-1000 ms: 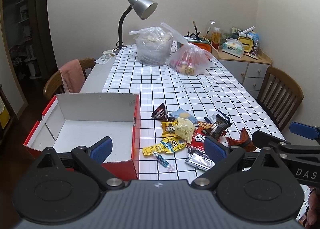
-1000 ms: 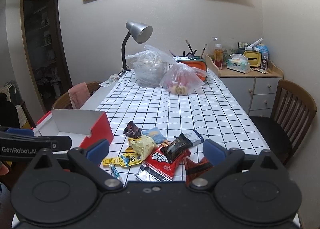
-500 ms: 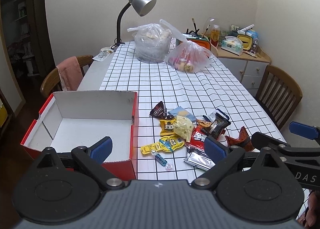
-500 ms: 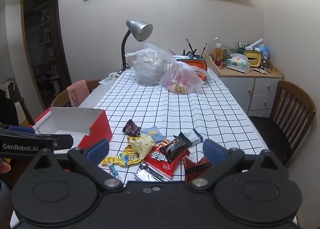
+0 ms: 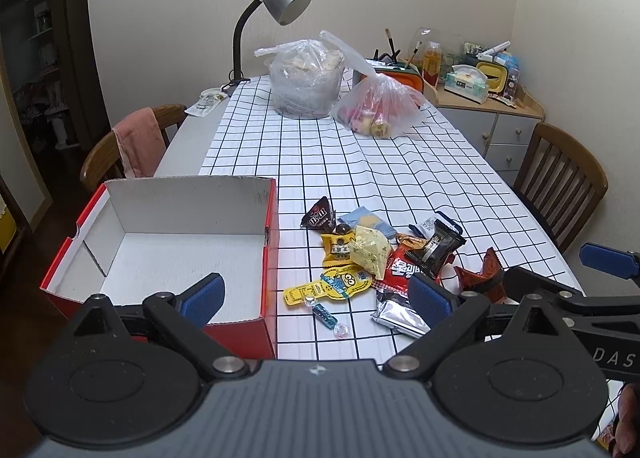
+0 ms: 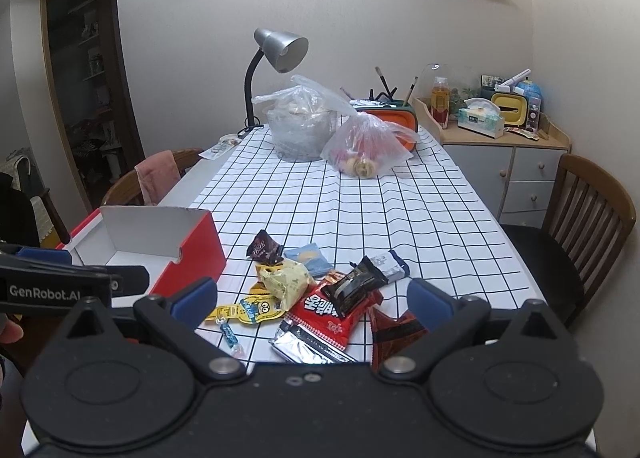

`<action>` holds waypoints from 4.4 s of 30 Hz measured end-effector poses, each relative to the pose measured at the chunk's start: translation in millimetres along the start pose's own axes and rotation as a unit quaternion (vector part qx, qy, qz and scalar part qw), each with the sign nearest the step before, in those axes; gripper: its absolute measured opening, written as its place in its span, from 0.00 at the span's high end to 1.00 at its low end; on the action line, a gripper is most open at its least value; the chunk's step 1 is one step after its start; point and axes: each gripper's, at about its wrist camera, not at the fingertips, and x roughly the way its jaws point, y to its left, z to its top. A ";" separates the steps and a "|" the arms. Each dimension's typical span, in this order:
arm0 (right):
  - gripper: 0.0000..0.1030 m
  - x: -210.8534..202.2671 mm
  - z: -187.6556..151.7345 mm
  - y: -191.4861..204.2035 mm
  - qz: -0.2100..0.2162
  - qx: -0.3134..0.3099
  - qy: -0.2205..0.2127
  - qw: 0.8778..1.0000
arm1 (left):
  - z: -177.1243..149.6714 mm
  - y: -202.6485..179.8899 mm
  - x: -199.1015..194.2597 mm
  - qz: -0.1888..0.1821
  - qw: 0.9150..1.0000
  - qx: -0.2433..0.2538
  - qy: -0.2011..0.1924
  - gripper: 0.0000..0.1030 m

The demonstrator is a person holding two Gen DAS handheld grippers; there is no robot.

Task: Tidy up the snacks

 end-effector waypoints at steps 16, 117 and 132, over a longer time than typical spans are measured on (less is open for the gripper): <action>0.01 5.3 -1.4 -1.1 0.002 -0.001 0.011 1.000 | -0.1 0.9 6.1 -0.007 1.000 -0.002 0.010 0.04; 0.55 138.6 -30.6 -130.2 -0.079 0.288 0.208 0.932 | -14.4 0.9 191.8 0.027 0.957 -0.157 0.241 0.89; 0.55 103.1 16.6 -82.7 -0.009 0.213 0.202 0.956 | 24.4 7.6 121.9 -0.015 0.974 -0.138 0.181 0.89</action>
